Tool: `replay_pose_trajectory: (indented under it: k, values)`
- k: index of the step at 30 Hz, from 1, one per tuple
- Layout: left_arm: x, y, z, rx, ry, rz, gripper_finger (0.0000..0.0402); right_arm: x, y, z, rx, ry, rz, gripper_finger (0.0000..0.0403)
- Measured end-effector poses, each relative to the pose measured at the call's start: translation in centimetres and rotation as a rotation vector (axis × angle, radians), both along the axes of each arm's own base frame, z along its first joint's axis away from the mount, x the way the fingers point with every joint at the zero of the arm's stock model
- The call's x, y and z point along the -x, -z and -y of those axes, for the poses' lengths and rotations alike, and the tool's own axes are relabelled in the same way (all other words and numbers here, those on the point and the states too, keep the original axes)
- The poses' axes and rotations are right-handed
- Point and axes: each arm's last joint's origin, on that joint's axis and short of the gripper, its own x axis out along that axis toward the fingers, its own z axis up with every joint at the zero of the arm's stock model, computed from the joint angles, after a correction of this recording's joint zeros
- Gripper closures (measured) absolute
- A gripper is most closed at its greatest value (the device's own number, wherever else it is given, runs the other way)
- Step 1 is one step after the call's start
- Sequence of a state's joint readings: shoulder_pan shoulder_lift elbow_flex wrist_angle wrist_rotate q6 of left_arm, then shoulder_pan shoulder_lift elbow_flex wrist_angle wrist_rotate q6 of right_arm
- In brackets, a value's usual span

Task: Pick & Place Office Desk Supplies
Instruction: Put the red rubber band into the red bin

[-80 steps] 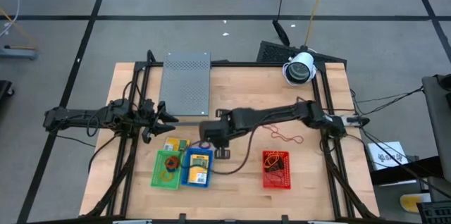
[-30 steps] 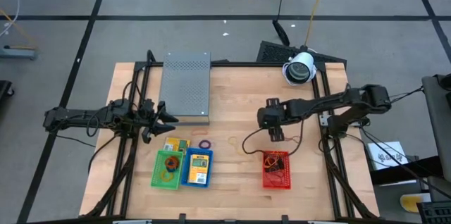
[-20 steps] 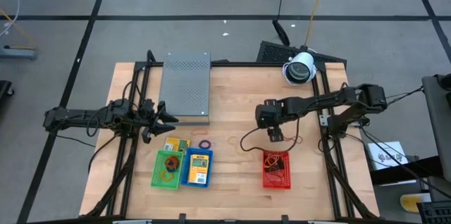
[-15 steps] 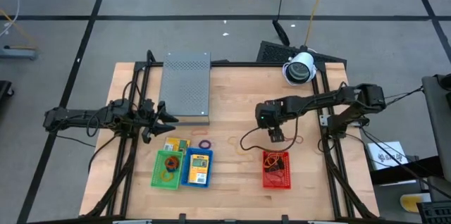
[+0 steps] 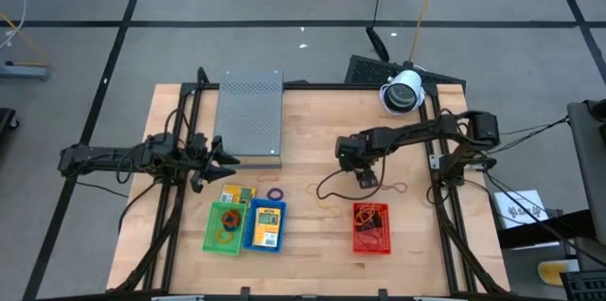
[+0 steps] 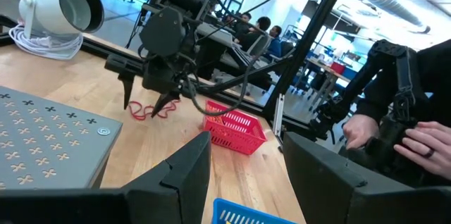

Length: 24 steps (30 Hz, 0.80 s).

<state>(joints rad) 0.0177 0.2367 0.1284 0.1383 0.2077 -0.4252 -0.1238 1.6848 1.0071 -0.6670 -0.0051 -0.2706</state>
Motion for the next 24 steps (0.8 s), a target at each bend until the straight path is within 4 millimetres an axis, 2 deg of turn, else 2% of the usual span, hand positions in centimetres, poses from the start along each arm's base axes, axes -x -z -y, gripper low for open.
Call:
replay_pose_trajectory:
  k: [24]
  values:
    - [0.0,0.0,0.0,-0.001,0.0,0.001,0.0215,0.75,0.57,0.02,-0.011,0.032,-0.044,0.0138]
